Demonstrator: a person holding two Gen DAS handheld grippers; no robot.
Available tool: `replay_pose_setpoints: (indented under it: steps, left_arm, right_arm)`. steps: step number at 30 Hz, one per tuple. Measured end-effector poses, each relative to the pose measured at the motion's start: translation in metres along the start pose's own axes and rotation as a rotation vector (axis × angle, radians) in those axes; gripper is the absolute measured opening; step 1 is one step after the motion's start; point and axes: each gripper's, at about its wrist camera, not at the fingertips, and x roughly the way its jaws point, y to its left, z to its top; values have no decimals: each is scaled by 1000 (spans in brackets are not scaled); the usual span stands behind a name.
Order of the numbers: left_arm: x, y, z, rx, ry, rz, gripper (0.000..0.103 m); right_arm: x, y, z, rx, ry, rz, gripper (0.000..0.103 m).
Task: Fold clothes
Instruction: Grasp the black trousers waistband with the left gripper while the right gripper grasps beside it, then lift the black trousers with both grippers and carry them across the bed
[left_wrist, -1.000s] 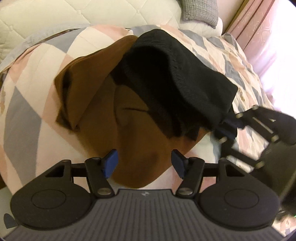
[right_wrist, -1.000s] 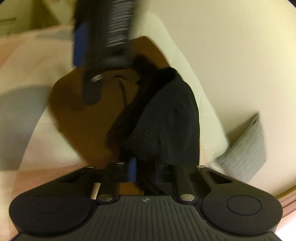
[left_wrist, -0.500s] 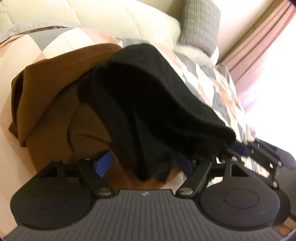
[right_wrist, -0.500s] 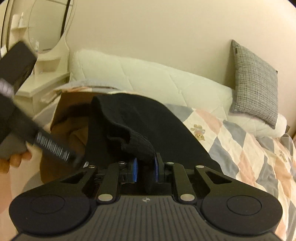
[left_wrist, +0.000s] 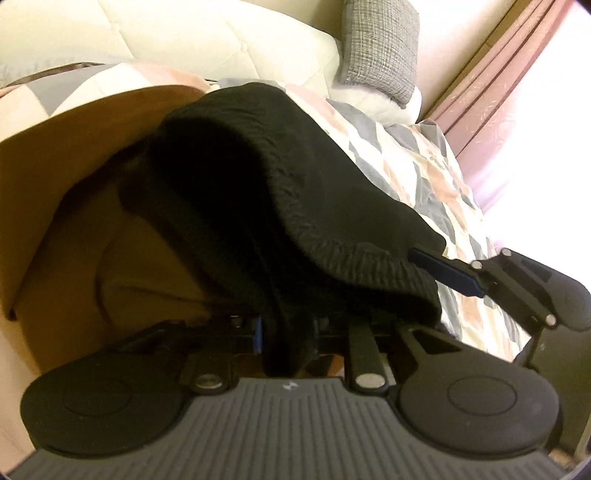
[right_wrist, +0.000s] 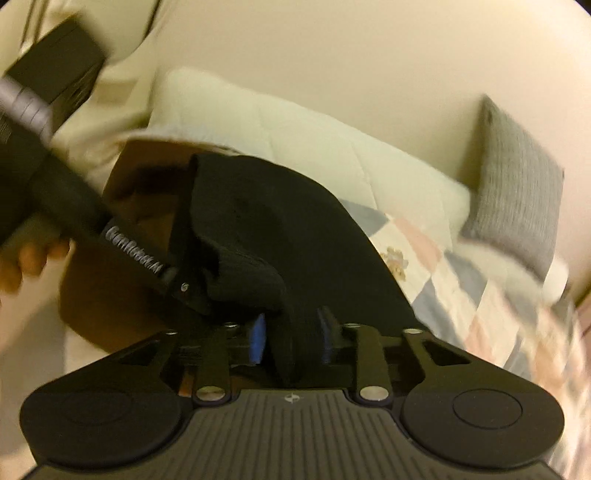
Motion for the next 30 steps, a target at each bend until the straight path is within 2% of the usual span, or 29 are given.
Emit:
replay_pose_setpoints:
  steps: [1,3,4,6,10,14,21,25,30]
  left_arm:
    - [0,-2,0,6,7,9,19]
    - [-2,-5,1,19,22,25,16]
    - [-4,-6,3,23,32,29,15]
    - [-10,-9,6,43,43,36,13]
    - [-29,-25,10,136,38,55,12]
    - [-55,-50,3,242,9,67,10]
    - [-129,-90,-25,414,-81,132,8]
    - [-184,-115,-38,457,-167,123,8]
    - [-244,-174,-59,564,-262,56,8]
  right_arm:
    - [3,4,1,-23,-1,-6,36]
    - [11,10,4,-56,-3,-10,35]
    - [15,13,5,-79,2,-5,29]
    - [20,15,7,-79,18,16,9]
    - [3,-2,9,110,-3,22,7]
    - [-26,-23,13,274,-23,-15,6]
    - [-119,-51,15,526,-90,-175,5]
    - [-201,-48,10,649,-146,-268,5]
    - [-316,-18,-6,769,-200,-357,5]
